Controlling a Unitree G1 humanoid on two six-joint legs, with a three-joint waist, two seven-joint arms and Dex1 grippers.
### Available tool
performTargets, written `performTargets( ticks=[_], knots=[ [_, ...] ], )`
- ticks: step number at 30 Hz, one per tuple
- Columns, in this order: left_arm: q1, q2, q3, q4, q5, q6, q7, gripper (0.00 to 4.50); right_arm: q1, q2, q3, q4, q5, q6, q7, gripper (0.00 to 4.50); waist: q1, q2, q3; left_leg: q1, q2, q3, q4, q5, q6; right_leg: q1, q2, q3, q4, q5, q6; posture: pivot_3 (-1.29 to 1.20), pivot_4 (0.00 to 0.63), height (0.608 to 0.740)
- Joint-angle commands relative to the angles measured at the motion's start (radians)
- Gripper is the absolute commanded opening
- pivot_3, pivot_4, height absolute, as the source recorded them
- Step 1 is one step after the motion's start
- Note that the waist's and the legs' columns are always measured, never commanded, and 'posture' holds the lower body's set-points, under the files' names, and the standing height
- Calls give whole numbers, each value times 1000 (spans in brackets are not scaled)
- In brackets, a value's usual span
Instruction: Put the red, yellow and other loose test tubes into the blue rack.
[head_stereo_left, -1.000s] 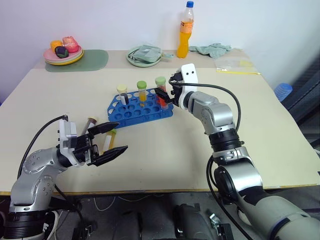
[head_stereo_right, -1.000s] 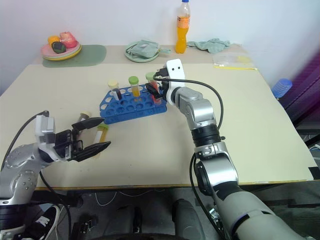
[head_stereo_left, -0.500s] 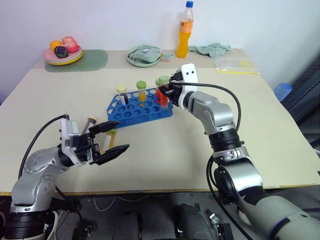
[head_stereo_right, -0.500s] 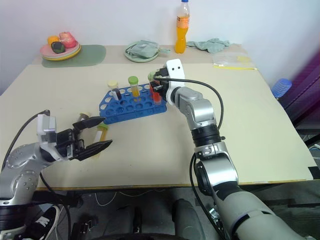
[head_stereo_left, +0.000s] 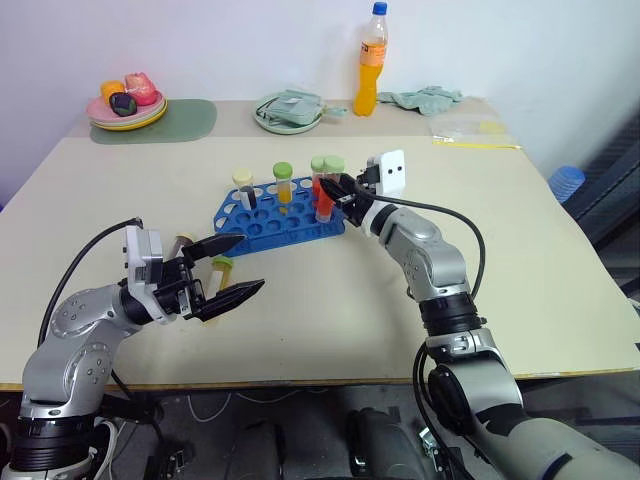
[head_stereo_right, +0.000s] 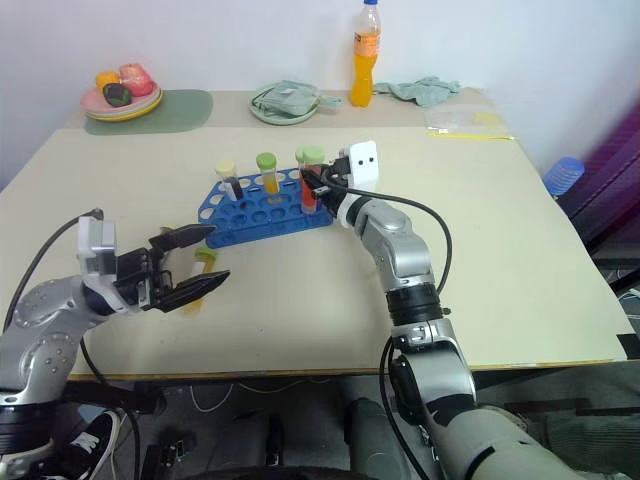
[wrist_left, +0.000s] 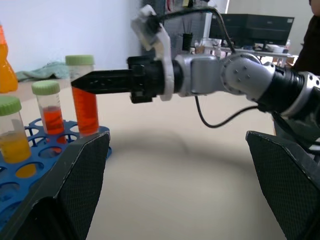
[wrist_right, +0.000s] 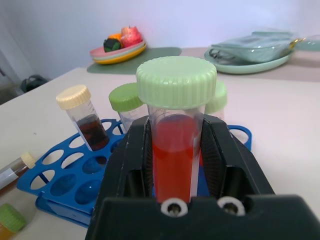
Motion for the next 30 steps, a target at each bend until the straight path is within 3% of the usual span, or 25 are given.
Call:
performTargets(
  ticks=[1,15,21,24,28,30],
  knots=[
    [-24,17,9,-41,-17,9,7,4500,-2,-4,2,-32,-7,-36,-15,1161,-1,0,0,0,0,0,0,0,0,0,0,0,0,0,0,0,150,740],
    [-33,11,14,-25,-10,9,-4,4500,-24,-14,5,60,-39,-124,-44,1161,1,0,0,0,0,0,0,0,0,0,0,0,0,0,0,0,150,740],
    [-14,8,22,-12,-3,-10,-20,4500,17,-28,62,39,-70,-231,28,1161,0,0,0,0,0,0,0,0,0,0,0,0,0,0,0,0,150,740],
    [-12,5,19,-10,-1,-17,-22,4500,40,-35,84,17,-66,-229,67,2325,0,0,0,0,0,0,0,0,0,0,0,0,0,0,0,0,150,740],
    [-12,3,13,-15,-2,-18,-16,4500,63,-50,104,-35,-55,-200,113,4335,0,0,0,0,0,0,0,0,0,0,0,0,0,0,0,0,150,740],
    [-13,2,11,-15,-1,-18,-16,4500,71,-56,103,-47,-66,-206,105,4431,0,0,0,0,0,0,0,0,0,0,0,0,0,0,0,0,150,740]
  ],
)
